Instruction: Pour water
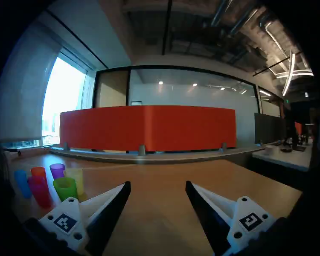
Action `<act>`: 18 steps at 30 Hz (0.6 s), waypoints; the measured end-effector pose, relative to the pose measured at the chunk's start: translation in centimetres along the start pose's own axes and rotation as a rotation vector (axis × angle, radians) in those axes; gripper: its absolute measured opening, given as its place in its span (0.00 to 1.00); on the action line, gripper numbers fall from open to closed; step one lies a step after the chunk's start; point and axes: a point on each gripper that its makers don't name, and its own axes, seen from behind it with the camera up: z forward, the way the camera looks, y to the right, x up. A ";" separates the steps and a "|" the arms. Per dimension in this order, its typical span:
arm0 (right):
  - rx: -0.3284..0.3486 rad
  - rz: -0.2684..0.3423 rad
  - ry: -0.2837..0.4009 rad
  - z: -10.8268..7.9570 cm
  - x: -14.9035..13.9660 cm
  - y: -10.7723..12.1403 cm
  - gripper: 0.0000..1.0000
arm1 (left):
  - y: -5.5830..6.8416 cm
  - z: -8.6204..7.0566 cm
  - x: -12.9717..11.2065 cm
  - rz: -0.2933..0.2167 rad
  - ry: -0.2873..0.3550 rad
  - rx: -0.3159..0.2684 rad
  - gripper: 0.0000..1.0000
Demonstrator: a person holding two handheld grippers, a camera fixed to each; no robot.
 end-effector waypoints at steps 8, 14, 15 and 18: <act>0.000 0.000 0.000 0.0 0.1 0.0 0.99 | 0.0 0.0 0.0 0.000 0.000 0.000 0.96; 0.000 0.000 0.000 0.0 0.1 0.0 0.99 | 0.0 0.0 0.0 0.000 0.000 0.000 0.96; 0.000 0.000 0.000 0.0 0.1 0.0 0.99 | 0.0 0.0 0.0 0.000 0.000 0.000 0.96; 0.000 0.000 0.000 0.0 0.1 -0.1 0.99 | 0.1 0.0 0.0 -0.001 0.000 0.000 0.96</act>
